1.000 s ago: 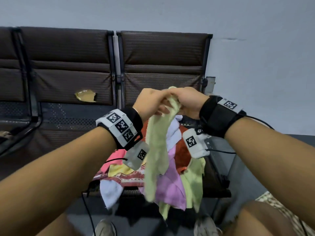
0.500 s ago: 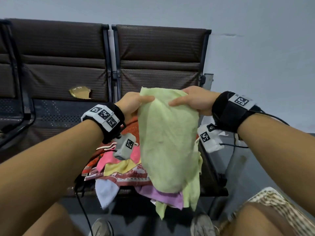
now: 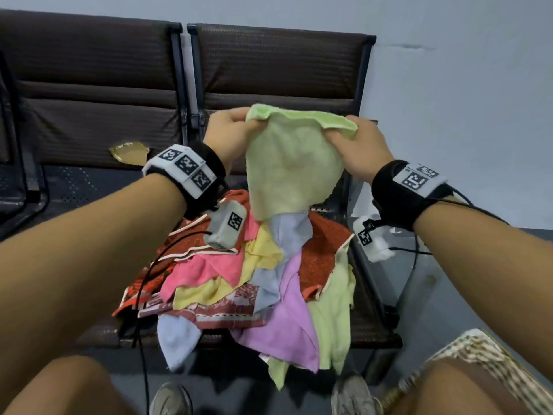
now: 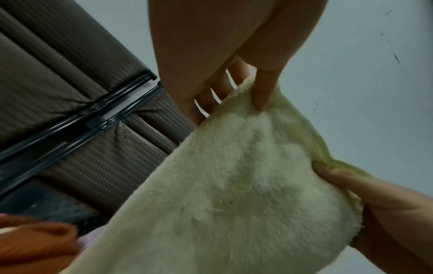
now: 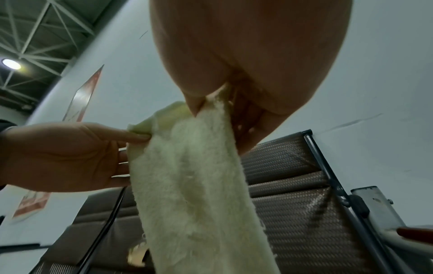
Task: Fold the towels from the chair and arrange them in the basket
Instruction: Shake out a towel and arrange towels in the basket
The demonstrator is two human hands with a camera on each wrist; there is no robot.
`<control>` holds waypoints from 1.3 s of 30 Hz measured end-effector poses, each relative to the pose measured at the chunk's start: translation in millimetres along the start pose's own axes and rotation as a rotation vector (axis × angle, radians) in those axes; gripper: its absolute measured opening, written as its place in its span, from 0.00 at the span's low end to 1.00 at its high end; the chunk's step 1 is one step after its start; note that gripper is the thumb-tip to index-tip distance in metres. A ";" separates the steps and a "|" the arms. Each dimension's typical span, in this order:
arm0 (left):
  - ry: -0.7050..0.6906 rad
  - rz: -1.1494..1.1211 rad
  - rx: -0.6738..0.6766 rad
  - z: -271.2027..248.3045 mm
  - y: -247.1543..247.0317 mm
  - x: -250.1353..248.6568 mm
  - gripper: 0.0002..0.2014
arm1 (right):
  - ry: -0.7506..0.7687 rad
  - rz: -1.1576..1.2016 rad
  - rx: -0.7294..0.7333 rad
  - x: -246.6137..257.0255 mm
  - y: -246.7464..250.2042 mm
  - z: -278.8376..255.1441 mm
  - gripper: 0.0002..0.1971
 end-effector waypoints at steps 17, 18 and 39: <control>0.790 0.278 0.687 -177.2 2.4 162.4 0.10 | -0.560 -0.052 0.981 -173.2 -141.5 -123.0 0.10; 0.749 0.303 0.613 -165.9 3.2 169.2 0.11 | -0.574 -0.011 0.892 -176.4 -141.4 -112.5 0.09; 0.305 0.524 0.535 -153.0 -10.8 211.4 0.16 | -0.079 -0.432 0.636 -172.9 -168.2 -97.0 0.16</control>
Point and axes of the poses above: each hand's wrist, its own z-axis towards the middle knuckle, its own y-axis out of the back of the hand, x = y × z, the point moved 7 cm from there along z, towards the middle knuckle, and after that the axes turned 11 degrees about -y, right-handed, at the moved point
